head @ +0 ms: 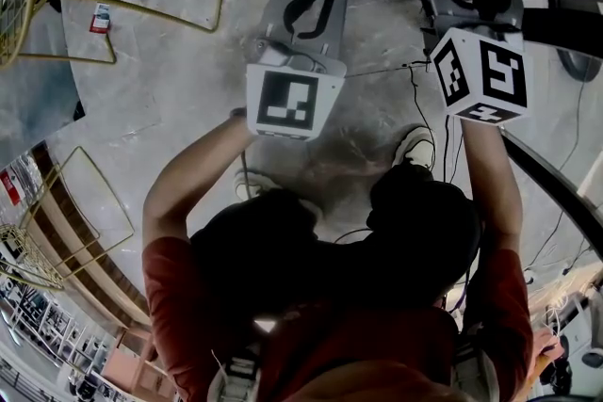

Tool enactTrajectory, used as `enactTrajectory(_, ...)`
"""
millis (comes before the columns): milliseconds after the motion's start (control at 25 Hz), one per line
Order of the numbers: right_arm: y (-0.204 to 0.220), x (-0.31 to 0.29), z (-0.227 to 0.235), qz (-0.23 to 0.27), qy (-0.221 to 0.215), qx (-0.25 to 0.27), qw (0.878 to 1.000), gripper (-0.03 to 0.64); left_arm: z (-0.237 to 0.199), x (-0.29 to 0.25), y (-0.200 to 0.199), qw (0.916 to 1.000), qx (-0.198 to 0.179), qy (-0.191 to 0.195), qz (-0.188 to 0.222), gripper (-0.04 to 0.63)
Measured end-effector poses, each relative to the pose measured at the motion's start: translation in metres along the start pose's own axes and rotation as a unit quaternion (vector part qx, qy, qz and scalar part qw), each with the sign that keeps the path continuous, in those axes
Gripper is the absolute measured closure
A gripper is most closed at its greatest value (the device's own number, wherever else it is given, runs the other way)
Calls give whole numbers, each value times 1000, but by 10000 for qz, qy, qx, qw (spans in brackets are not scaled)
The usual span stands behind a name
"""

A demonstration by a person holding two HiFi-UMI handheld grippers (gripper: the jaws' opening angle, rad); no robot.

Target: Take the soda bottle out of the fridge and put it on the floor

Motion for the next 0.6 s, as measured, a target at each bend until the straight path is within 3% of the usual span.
enactTrajectory(400,-2,-43,18,18,483,327,9983,256,2,-1,6,9998,129,84,-107,597)
enactTrajectory(600,-2,-57,33,59,741,243,9969,255,5,-2,9,9997,108,127,-163,597)
Point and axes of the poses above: the fingertips, and each gripper's own axes: x backward along the fingers, z to its right, y out of its underside, the point moved 6 cm from there along x, backward along the fingers, and after that the axes turned 11 degrees about z, right-handed, at the moved point
